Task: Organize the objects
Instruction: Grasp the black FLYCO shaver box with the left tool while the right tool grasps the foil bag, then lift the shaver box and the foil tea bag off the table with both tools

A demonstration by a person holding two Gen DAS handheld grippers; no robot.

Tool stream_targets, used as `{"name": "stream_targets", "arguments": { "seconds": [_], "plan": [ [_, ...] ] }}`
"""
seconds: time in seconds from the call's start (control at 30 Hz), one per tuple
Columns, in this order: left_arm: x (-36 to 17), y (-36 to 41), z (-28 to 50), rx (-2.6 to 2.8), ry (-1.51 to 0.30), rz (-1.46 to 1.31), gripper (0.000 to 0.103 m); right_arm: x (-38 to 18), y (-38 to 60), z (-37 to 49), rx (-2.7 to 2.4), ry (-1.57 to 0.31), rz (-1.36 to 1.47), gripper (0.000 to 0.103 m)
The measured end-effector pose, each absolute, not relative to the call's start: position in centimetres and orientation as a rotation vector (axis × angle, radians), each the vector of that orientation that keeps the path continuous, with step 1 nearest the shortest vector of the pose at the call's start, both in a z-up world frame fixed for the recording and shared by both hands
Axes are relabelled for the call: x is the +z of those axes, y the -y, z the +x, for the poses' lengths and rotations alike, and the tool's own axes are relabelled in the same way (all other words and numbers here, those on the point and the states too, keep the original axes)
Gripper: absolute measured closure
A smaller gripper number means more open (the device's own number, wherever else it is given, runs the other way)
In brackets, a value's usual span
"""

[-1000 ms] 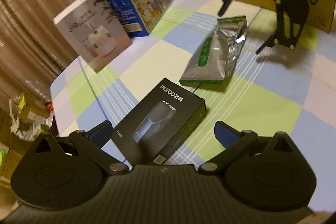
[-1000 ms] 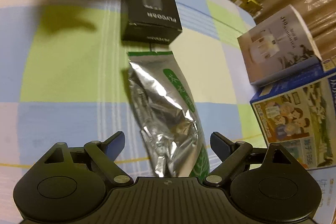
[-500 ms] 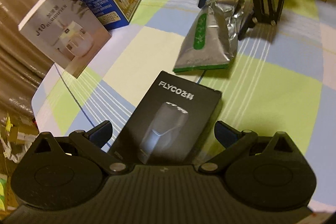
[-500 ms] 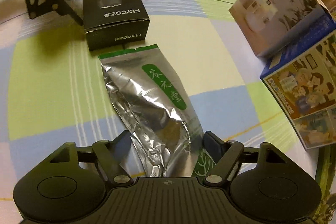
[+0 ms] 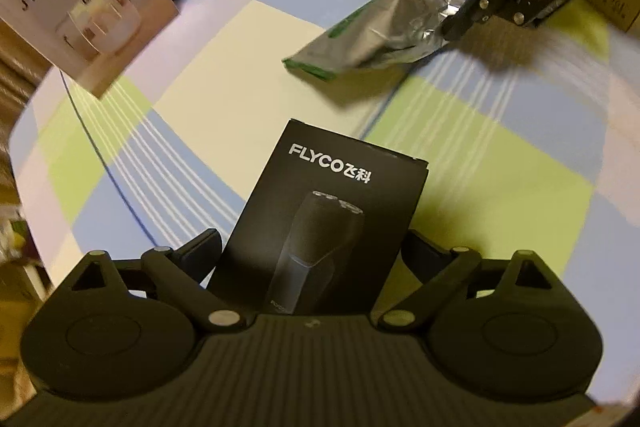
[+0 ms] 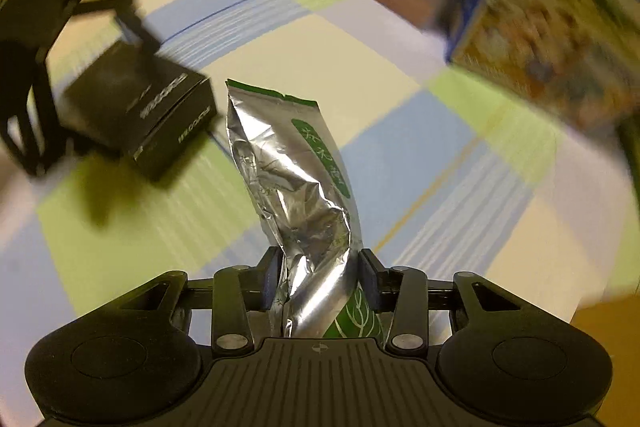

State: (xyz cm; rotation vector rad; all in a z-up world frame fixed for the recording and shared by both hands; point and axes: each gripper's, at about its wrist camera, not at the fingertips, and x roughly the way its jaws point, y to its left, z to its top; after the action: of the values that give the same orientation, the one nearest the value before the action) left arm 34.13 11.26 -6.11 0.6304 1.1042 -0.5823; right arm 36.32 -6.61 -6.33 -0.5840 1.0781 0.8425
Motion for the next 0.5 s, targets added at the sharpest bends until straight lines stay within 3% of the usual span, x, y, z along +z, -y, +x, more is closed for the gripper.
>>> {"name": "stream_targets", "arguments": {
  "seconds": [0.17,0.33,0.5],
  "plan": [
    [-5.6,-9.9,31.6,-0.521,-1.152,0.485,0.011,-5.8,10.3,32.4,0.747,-1.151,-0.441,0.065],
    [-4.6,-7.5,28.0,-0.436,-1.181,0.341,0.027,-5.0,14.2,27.5,0.665,-1.181,-0.326,0.064],
    [-4.4,-5.3,24.4,-0.379,-1.172,0.191,0.027,-4.5,17.2,22.6,0.654,-1.171,-0.276,0.064]
  ]
}}
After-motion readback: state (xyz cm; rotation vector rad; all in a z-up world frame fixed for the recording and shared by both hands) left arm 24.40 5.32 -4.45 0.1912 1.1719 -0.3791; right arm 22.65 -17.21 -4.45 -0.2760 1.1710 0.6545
